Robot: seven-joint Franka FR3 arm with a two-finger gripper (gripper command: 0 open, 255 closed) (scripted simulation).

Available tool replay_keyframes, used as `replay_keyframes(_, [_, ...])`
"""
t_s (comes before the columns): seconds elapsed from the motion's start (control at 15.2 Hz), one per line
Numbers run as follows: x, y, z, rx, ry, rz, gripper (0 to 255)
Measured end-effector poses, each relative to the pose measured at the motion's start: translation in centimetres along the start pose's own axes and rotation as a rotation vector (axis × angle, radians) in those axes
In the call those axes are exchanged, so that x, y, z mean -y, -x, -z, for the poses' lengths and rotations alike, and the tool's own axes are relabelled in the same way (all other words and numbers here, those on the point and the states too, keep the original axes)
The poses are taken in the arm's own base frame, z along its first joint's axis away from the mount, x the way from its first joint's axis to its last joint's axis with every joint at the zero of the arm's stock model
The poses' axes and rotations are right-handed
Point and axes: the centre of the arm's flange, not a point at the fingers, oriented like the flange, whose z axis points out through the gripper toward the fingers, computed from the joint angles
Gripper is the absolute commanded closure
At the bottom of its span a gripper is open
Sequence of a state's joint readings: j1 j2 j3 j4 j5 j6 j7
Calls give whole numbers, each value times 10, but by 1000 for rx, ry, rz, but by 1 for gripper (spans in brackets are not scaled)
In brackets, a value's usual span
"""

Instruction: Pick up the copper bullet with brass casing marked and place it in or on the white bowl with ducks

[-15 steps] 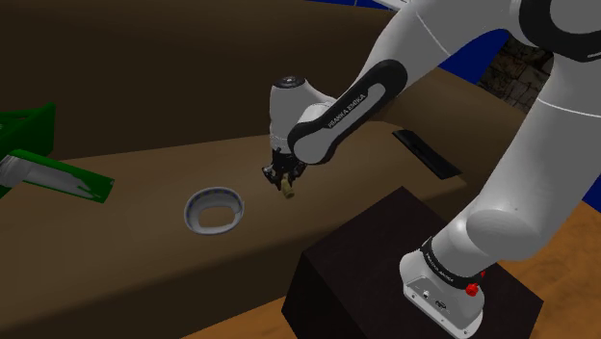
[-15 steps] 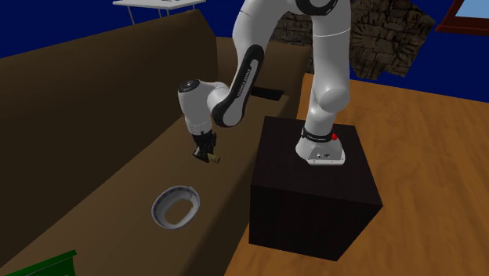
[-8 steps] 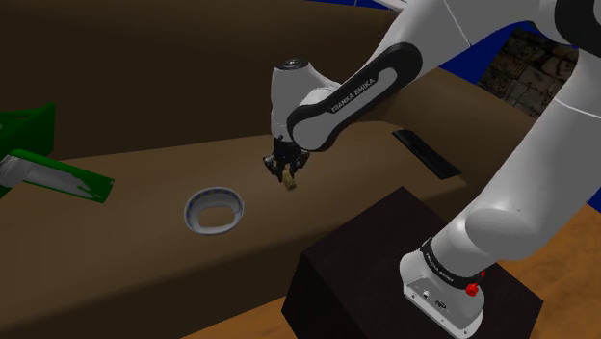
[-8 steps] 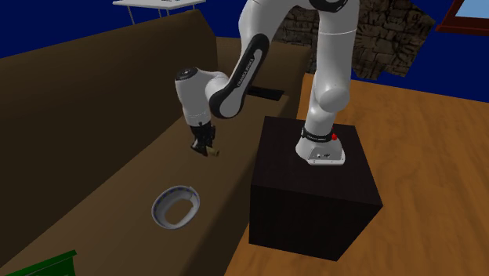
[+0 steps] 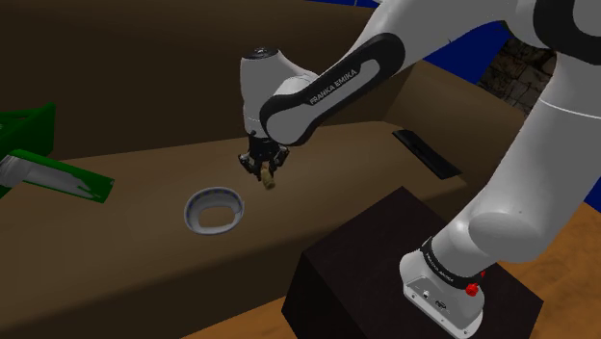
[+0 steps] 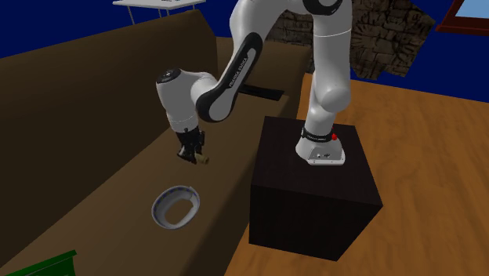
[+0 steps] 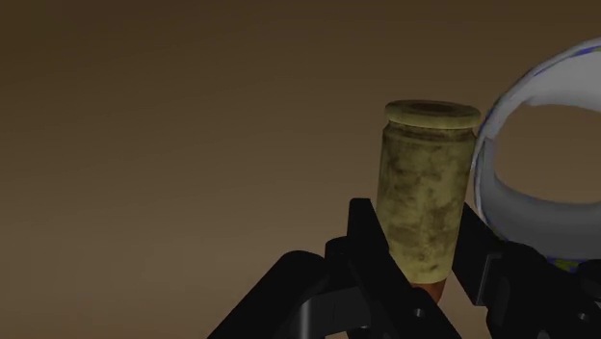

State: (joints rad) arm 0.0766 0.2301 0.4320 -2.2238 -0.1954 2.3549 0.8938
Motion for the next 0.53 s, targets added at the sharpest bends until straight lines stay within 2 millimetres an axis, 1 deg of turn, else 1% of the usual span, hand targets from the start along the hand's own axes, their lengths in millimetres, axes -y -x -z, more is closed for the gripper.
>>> replay_keyframes(0.13, [25, -2, -4, 0, 0, 0, 255])
replay_keyframes(0.26, [49, -4, 2, 0, 0, 0, 255])
replay_keyframes(0.4, [80, -5, 4, 0, 0, 0, 255])
replay_keyframes(0.53, [106, -8, 7, 0, 0, 0, 255])
